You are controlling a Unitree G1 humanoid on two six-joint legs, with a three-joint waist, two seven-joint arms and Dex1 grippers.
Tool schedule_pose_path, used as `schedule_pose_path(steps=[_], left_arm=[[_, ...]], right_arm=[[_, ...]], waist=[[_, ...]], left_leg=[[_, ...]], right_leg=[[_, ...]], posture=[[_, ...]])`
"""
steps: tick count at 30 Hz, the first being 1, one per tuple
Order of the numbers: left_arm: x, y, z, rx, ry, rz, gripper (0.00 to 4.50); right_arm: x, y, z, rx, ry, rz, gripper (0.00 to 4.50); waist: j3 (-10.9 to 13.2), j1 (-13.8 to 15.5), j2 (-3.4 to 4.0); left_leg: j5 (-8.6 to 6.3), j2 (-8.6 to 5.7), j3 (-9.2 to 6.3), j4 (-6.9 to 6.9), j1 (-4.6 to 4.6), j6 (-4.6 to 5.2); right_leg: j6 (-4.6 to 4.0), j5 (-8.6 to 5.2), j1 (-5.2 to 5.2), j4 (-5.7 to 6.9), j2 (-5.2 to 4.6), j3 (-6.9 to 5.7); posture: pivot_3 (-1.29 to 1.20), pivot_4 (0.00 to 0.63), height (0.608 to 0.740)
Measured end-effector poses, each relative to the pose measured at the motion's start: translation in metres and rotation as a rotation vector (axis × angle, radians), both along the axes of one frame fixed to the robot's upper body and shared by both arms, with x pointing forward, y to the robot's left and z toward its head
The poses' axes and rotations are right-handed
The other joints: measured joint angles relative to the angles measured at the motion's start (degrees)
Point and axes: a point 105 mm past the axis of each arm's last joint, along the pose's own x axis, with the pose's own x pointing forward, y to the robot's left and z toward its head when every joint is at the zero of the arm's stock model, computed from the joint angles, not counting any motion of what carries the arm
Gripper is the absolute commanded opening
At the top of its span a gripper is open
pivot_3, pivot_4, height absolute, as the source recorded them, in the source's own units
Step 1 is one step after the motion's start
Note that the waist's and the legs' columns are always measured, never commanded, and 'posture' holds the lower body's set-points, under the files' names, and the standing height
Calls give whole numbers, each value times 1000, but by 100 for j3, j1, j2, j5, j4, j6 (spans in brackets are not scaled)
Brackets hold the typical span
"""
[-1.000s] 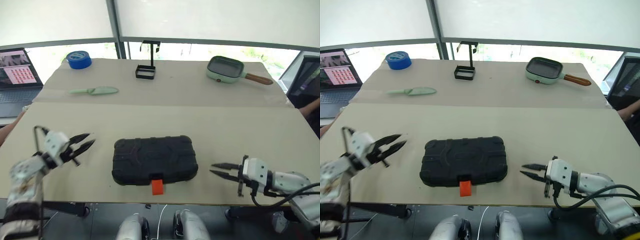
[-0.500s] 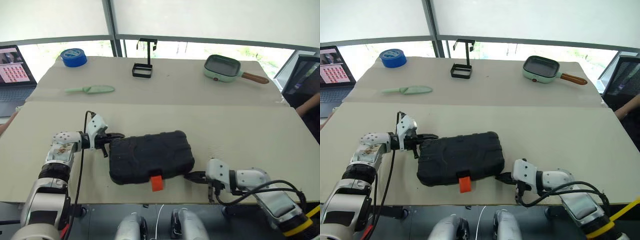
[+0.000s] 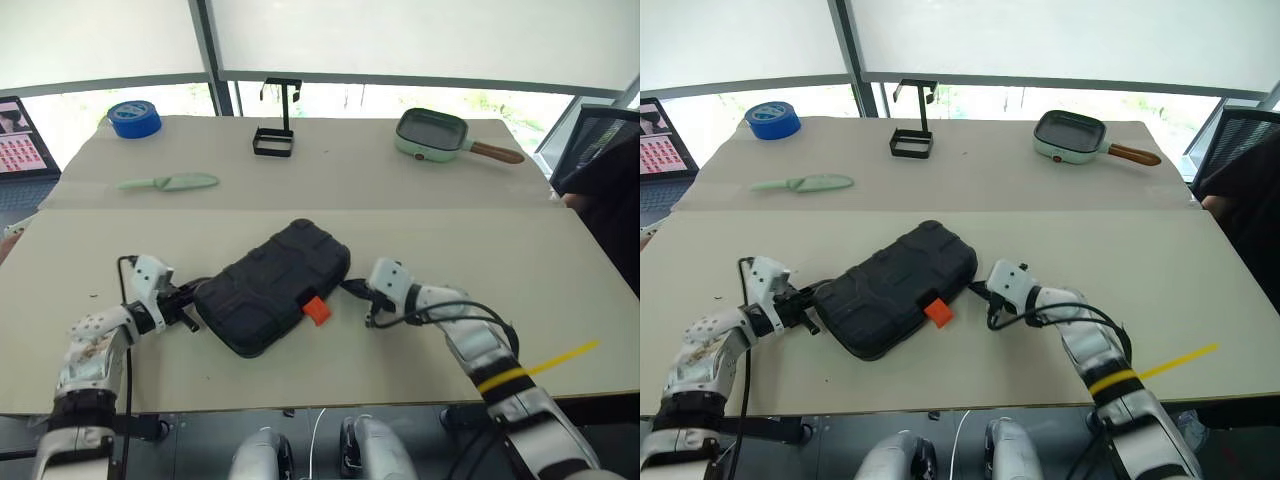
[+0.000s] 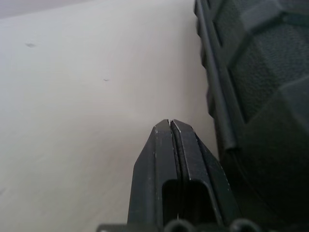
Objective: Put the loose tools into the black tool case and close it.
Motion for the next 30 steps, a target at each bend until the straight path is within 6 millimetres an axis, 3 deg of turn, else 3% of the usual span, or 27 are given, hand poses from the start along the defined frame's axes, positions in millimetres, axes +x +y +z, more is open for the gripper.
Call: schedule_pose_path(steps=[3,6,8,11,14,19,24,30], left_arm=[[6,15,12,-52,-31,138,84],[12,10,43,-75,-106,104,84],[12,-10,67,-84,-145,-18,84],[8,-47,88,-64,-150,-220,84],[2,-79,86,-17,-103,-372,84],[-14,-130,57,90,9,-587,84],[-15,-139,41,226,52,-615,84],[-6,-139,41,233,66,-581,84]], right_arm=[[3,-2,7,30,17,10,0],[0,-13,8,43,27,1,0],[-10,-27,7,32,21,-4,0],[-27,-45,3,21,37,-11,0],[-44,-49,2,19,64,14,0],[-77,-44,-2,72,140,47,0],[-81,-20,12,137,135,109,0],[-76,3,18,148,120,163,0]], waist=[[0,52,0],[0,101,0],[0,143,0],[0,152,1],[1,129,2],[1,67,2],[-17,80,29],[-43,114,52]], left_leg=[[0,-2,-1,-4,-2,0],[-2,-14,-3,-3,-8,2],[-6,-19,-2,-2,-9,8],[-7,-23,2,-2,-4,9],[-4,-19,4,-5,3,4],[5,-12,4,-21,18,-11],[-16,-10,2,-26,55,22],[-25,-11,1,-25,61,39]], right_leg=[[-17,10,0,-2,6,-6],[-16,10,1,-2,3,-15],[-12,10,4,-8,-3,-17],[-5,8,7,-9,-2,-15],[31,-15,7,-5,8,-5],[29,-18,7,-3,20,15],[27,-19,29,-2,19,18],[26,-19,36,-3,17,18]], posture=[[0,150,740],[0,150,740],[0,150,740],[0,150,740],[0,150,740],[0,150,740],[0,150,740],[0,150,740]])
